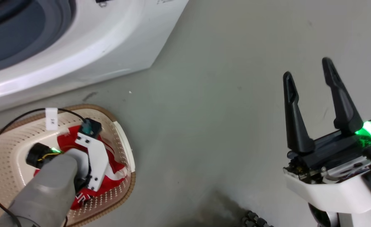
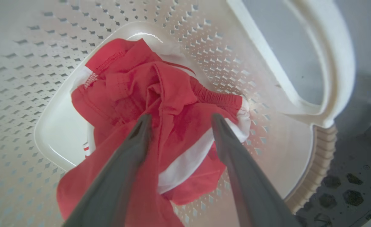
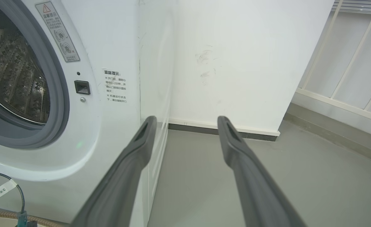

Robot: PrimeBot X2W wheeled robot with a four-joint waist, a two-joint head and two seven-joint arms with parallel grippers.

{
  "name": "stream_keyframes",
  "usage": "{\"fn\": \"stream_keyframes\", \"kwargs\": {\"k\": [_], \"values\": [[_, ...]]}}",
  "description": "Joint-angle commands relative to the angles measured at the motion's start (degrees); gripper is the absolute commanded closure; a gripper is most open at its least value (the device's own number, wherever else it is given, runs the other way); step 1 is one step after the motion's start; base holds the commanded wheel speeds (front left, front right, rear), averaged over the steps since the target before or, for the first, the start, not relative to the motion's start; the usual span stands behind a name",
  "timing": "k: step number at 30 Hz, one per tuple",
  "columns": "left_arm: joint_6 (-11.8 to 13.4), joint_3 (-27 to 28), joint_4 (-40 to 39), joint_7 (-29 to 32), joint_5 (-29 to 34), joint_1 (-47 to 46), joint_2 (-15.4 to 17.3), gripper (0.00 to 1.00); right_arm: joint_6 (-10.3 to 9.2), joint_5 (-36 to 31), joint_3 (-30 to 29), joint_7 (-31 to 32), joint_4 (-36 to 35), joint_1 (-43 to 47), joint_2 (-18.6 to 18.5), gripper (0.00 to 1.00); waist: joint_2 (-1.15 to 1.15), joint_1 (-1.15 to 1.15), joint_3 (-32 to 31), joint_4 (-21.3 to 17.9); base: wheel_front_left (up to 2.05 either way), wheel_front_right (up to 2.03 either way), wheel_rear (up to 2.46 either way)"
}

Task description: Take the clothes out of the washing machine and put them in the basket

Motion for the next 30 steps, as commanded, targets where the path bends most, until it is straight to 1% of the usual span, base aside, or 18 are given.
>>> {"fn": "stream_keyframes", "kwargs": {"k": [1,4,8,11,14,16,20,22,23,25,27,30], "values": [[-0.1,-0.7,-0.5,-1.3,0.2,0.7,-0.6,0.00,-0.02,-0.5,0.1,-0.1,0.3,0.9,0.0,0.00,0.00,-0.01,-2.8,0.9,0.00,0.00,0.00],[-0.1,-1.6,-1.2,-4.4,0.5,1.7,-1.3,0.00,-0.02,-1.2,0.6,-0.1,1.0,2.0,0.0,0.00,0.00,-0.01,-5.8,1.6,0.00,0.00,0.00],[0.0,-2.8,-0.2,-10.4,1.9,2.6,-2.4,0.00,-0.02,-2.2,0.9,-0.1,1.9,3.8,0.0,0.00,0.00,-0.01,-10.3,2.7,0.00,0.00,0.00],[0.6,-2.8,0.4,-15.0,2.2,3.8,-3.6,0.00,-0.02,-3.0,1.0,-0.1,2.5,5.3,0.0,0.00,0.00,-0.01,-13.5,3.6,0.00,0.00,0.00],[2.0,-2.5,0.9,-19.8,2.2,5.5,-4.7,0.00,-0.02,-3.8,1.2,-0.1,3.2,6.5,0.0,0.00,0.00,-0.01,-16.6,4.4,0.00,0.00,0.00],[3.3,-2.1,1.1,-23.3,2.2,6.3,-5.1,0.00,-0.02,-4.3,1.2,-0.1,3.5,7.5,0.0,0.00,0.00,-0.01,-18.4,5.0,0.00,0.00,0.00],[6.0,-0.8,0.2,-26.8,2.1,8.2,-6.2,0.00,-0.02,-5.0,0.8,-0.1,4.0,9.1,0.0,0.00,0.00,-0.01,-21.6,6.3,0.00,0.00,0.00],[7.6,0.2,-1.1,-27.4,2.3,8.9,-6.2,0.00,-0.02,-5.2,0.7,-0.1,4.2,9.9,0.0,0.00,0.00,-0.01,-22.9,7.0,0.00,0.00,0.00],[8.8,1.2,-2.8,-27.5,2.7,8.9,-5.8,0.00,-0.02,-5.3,0.6,-0.1,4.4,10.2,0.0,0.00,0.00,-0.01,-23.5,7.3,0.00,0.00,0.00],[12.1,4.2,-8.5,-27.6,4.2,9.6,-4.5,0.00,-0.02,-5.7,0.3,-0.1,4.6,11.1,0.0,0.00,0.00,-0.01,-24.7,8.0,0.00,0.00,0.00],[15.5,7.7,-15.0,-27.5,6.8,12.6,-2.6,0.00,-0.02,-5.7,-0.1,-0.1,4.8,11.8,0.0,0.00,0.00,-0.01,-25.8,8.5,0.00,0.00,0.00],[19.7,13.5,-24.5,-27.5,10.9,16.4,-0.3,0.00,-0.02,-5.7,-1.1,-0.1,5.1,12.7,0.0,0.00,0.00,-0.01,-27.1,9.5,0.00,0.00,0.00]]}}
